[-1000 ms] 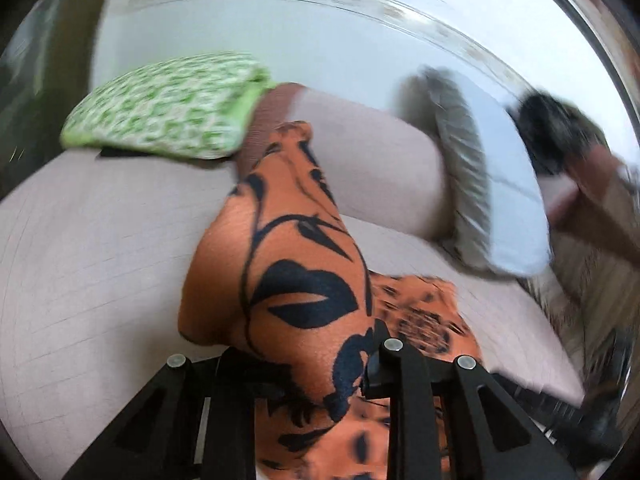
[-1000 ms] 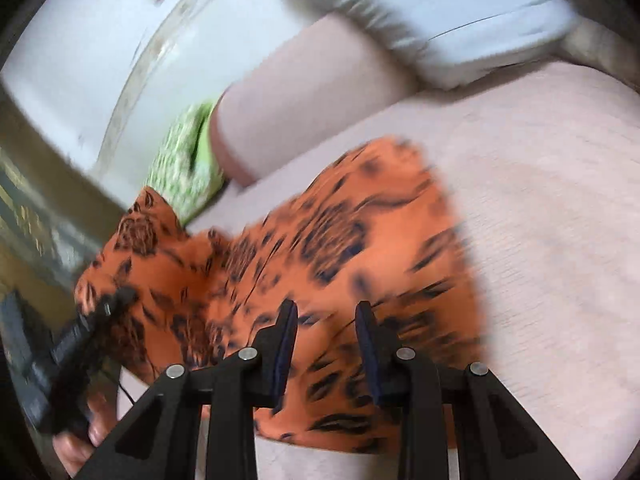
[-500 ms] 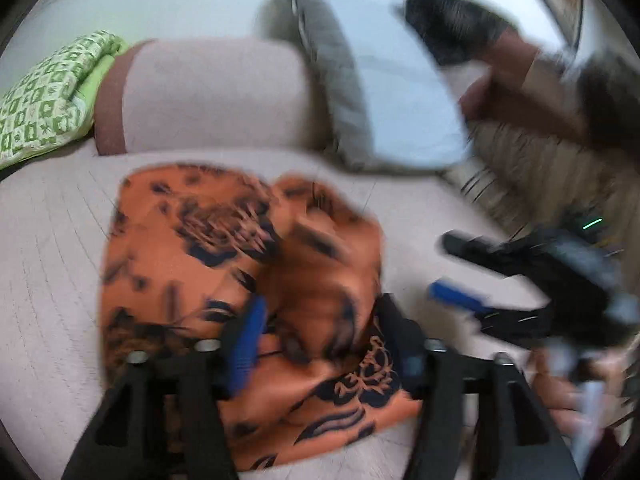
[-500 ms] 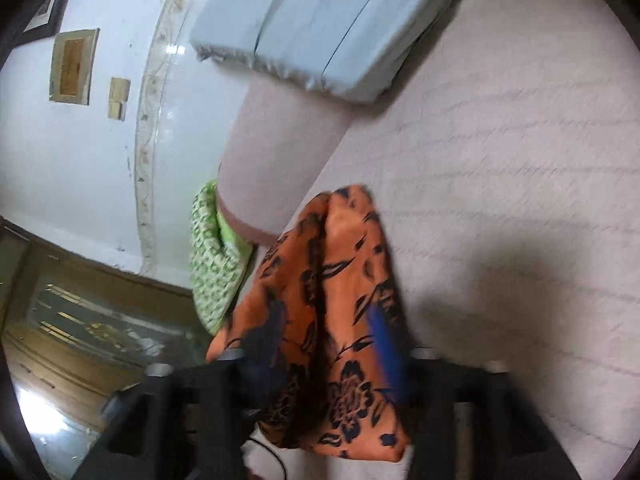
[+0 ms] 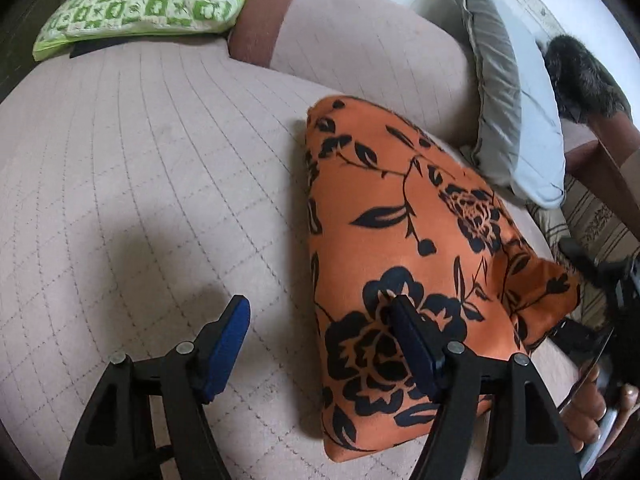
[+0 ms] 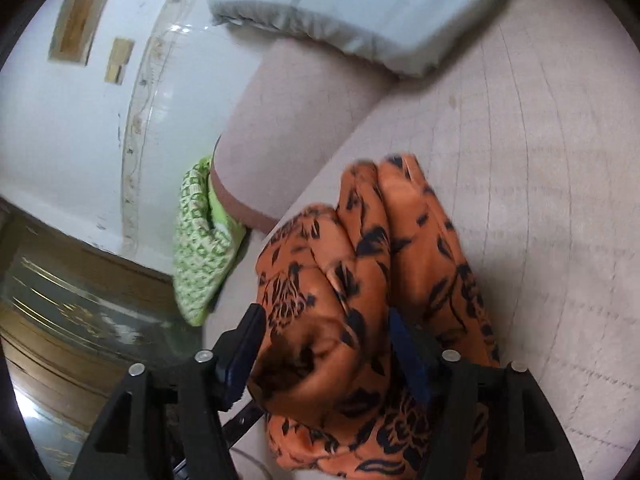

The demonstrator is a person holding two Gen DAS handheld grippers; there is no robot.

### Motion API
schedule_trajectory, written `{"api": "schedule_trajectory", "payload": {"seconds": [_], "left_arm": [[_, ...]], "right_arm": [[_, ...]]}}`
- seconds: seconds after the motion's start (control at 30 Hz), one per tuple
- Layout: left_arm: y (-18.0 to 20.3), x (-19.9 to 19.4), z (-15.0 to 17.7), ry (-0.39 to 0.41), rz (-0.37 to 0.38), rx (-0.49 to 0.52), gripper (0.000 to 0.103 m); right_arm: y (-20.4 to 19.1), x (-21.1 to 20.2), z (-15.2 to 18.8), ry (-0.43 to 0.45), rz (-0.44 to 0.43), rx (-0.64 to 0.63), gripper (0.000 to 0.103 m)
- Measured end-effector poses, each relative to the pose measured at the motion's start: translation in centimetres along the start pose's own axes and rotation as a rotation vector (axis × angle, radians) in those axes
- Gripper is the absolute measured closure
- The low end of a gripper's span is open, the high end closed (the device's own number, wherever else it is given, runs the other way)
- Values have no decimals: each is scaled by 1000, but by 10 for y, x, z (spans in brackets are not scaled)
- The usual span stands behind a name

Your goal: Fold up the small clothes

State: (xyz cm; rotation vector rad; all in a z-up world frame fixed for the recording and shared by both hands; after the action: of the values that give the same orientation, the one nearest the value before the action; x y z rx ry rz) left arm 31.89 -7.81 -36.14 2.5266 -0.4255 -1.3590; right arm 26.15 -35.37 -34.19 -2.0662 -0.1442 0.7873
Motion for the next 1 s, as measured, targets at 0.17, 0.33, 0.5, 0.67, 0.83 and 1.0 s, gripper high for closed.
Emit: {"api": "schedule_trajectory", "payload": {"seconds": [0.17, 0.33, 0.5, 0.67, 0.83, 1.0], "left_arm": [[17, 1, 7, -7, 3, 100, 30], [11, -1, 9, -34, 38, 105, 30], [9, 1, -3, -36, 61, 67, 30], [15, -13, -9, 15, 92, 85, 30], [26, 7, 3, -41, 68, 125, 30], [37, 10, 3, -36, 44, 176, 29]], "right_arm": [[-32, 11, 10, 14, 129, -187, 35], [-25, 32, 33, -17, 314, -343, 67], [-27, 12, 34, 2, 323, -398, 81], [-48, -48, 33, 67, 147, -349, 81], [33, -26, 45, -128, 217, -125, 76], [44, -37, 29, -119, 264, -92, 58]]}}
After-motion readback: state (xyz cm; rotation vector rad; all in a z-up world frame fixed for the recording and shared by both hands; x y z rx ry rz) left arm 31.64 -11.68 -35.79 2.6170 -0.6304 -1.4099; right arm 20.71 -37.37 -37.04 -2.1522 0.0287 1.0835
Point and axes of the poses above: each gripper's, at about its wrist camera, not at the fingertips, and x roughly the way its jaws point, y to its right, z to its underside, the point moved 6 cm from there along x, roughly the way its jaws point, and after that the axes turned 3 degrees about y, right-handed, at the moved point
